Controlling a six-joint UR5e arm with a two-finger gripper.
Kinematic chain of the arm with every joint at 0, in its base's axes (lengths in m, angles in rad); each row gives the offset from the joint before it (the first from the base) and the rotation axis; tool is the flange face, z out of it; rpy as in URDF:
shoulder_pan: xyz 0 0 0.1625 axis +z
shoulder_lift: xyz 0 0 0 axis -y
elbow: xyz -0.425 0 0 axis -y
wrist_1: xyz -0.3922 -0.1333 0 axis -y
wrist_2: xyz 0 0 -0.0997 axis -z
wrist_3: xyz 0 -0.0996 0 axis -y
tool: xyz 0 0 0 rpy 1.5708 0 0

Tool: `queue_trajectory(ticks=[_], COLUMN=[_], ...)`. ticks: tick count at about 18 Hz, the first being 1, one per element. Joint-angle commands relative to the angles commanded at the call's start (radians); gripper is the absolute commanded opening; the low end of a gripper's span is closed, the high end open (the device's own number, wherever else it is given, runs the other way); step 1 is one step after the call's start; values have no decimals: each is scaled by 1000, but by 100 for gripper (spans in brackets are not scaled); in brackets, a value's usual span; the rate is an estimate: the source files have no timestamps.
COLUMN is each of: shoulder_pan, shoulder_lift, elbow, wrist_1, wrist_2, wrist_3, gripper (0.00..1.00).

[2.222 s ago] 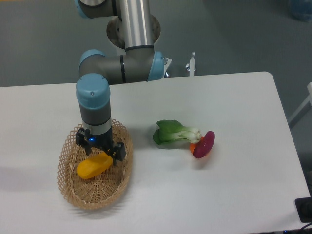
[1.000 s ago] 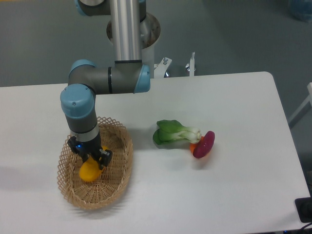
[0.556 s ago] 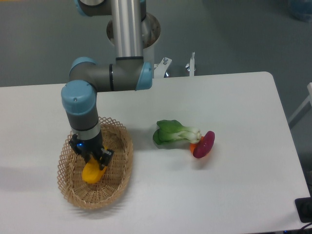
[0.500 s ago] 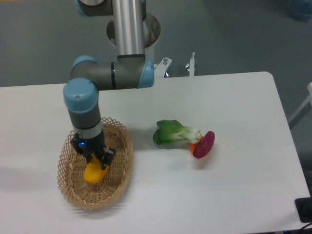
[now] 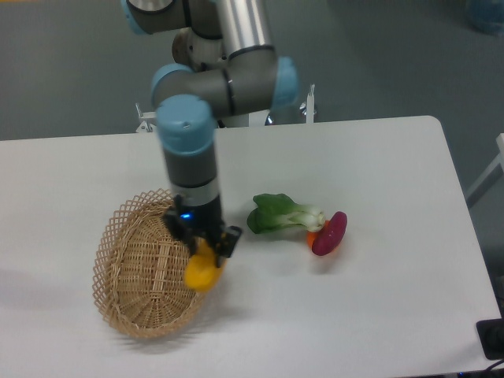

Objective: Pick up the mango from the basket
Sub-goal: 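Lift the mango out of the basket and carry it toward the vegetables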

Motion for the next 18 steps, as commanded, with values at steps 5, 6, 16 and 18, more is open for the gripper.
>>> queue_trajectory(ticks=[5,6,16,18], shoulder_pan=[108,118,178,178], shoulder_lift=[12,12,19,19], elbow=[35,46,57,57], wrist_1=[-103,-115,-152,-152], wrist_2=[-20,-22,-26,-26], wrist_3=[198,219,307,312], gripper=[37,37,37,37])
